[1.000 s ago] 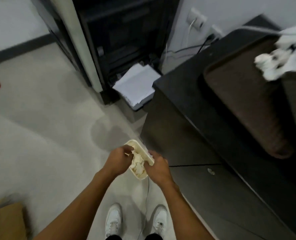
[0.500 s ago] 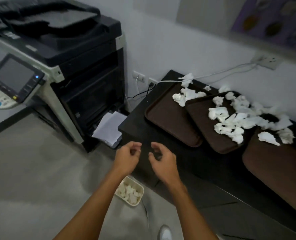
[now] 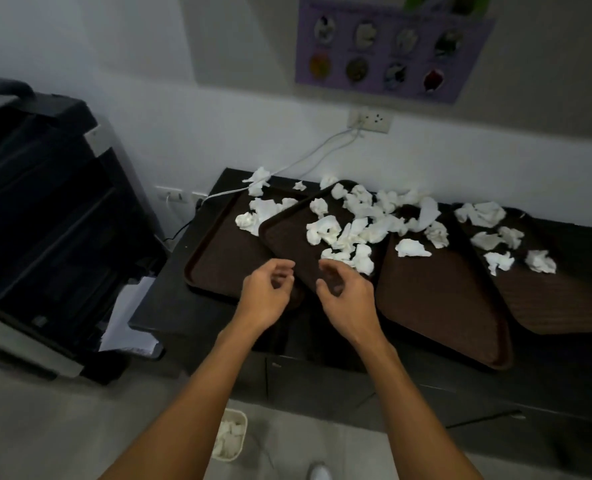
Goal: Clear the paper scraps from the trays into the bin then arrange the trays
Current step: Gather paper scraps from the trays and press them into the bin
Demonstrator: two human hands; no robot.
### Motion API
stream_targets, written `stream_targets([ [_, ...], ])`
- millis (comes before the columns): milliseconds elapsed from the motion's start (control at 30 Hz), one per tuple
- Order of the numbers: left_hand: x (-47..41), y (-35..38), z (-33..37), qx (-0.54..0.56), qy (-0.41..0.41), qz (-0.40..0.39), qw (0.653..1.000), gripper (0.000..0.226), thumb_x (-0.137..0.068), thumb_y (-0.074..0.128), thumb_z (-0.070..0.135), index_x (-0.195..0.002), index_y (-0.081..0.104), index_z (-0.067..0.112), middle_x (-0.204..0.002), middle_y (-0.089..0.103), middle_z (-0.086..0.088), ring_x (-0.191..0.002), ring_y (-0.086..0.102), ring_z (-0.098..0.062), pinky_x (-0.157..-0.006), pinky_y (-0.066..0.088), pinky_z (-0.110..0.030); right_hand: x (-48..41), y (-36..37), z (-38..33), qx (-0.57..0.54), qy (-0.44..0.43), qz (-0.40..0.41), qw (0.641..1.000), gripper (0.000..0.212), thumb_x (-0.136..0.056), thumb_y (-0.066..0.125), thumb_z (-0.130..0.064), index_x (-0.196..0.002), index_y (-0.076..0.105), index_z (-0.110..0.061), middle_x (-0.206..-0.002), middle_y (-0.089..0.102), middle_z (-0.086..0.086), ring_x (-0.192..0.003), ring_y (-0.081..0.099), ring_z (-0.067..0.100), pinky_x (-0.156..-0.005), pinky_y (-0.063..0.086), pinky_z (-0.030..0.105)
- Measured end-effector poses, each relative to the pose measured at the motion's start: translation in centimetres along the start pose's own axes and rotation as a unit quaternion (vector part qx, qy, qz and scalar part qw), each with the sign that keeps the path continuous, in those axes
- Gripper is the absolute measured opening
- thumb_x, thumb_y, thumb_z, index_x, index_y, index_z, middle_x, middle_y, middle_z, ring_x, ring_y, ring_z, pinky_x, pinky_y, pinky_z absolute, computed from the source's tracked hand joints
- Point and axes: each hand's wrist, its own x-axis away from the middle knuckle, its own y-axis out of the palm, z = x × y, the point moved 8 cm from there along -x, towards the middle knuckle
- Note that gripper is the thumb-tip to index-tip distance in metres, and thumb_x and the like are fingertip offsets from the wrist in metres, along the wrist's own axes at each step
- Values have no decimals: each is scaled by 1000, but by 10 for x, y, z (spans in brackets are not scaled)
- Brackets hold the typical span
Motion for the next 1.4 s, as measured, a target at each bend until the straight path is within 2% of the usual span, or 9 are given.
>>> stream_targets([
  [100, -30, 37, 14, -5, 6, -19, 1000, 24, -94, 69, 13, -116, 72, 21, -101, 72, 9, -93, 66, 1, -80, 48, -4, -19, -29, 27, 11, 16, 16, 1000, 38, -91, 72, -19, -129, 69, -23, -118, 71, -12, -110, 64, 1, -95, 56, 28],
  [267, -79, 93, 7, -65, 2, -51, 997, 31, -92, 70, 10, -122, 70, 18, -112, 70, 3, -98, 66, -10, -93, 57, -30, -52, -60, 70, 33, 40, 12, 999, 37, -92, 72, -20, -127, 69, -27, -119, 70, -11, -110, 63, 1, -93, 56, 29],
  [467, -120, 135, -18, -212, -1, -104, 972, 57, -90, 72, 14, -144, 56, 21, -145, 54, -3, -132, 49, -26, -111, 43, -40, -85, -70, 111, 38, 56, -12, 998, 37, -92, 69, -25, -129, 67, -31, -121, 68, -13, -112, 62, 1, -95, 56, 30],
  [567, -126, 145, -22, -294, 10, -103, 950, 56, -89, 73, 18, -143, 57, 25, -143, 58, -2, -124, 50, -29, -104, 45, -46, -93, -67, 124, 35, 64, -26, 997, 37, -92, 69, -25, -128, 67, -33, -121, 68, -12, -112, 62, 2, -97, 56, 33],
  [700, -128, 142, -22, -281, 15, -44, 959, 41, -86, 78, 22, -126, 70, 26, -123, 69, -1, -109, 58, -25, -96, 50, -44, -101, -56, 127, 27, 59, -46, 997, 38, -92, 70, -22, -128, 67, -32, -122, 66, -10, -107, 62, 2, -96, 56, 32],
  [800, -125, 136, -23, -249, 6, -24, 968, 31, -85, 79, 21, -115, 72, 25, -107, 68, 1, -98, 61, -20, -88, 55, -40, -106, -47, 125, 24, 53, -59, 997, 40, -91, 70, -20, -130, 67, -30, -123, 66, -9, -103, 61, 1, -95, 57, 31],
  [933, -115, 116, -22, -183, -3, 17, 983, 29, -84, 77, 14, -111, 72, 21, -104, 61, 5, -90, 63, -11, -84, 57, -30, -116, -26, 116, 62, 12, -94, 994, 44, -89, 70, -10, -131, 67, -22, -124, 64, -4, -119, 57, 8, -104, 49, 25],
  [1167, -95, 75, -20, -135, -8, 64, 989, 27, -80, 80, 9, -103, 73, 21, -99, 63, 4, -84, 65, -5, -77, 47, -5, -129, 23, 121, 220, -63, -187, 955, 53, -85, 74, -4, -136, 62, -14, -133, 60, 4, -130, 46, 23, -109, 44, 36],
  [1400, -68, 49, -16, -86, -7, 78, 993, 25, -81, 81, 8, -104, 75, 17, -99, 67, 3, -78, 68, -6, -76, 57, -19, -138, 30, 127, 248, -73, -159, 953, 32, -89, 61, 4, -115, 74, -7, -117, 62, 8, -117, 47, 26, -93, 50, 37],
])
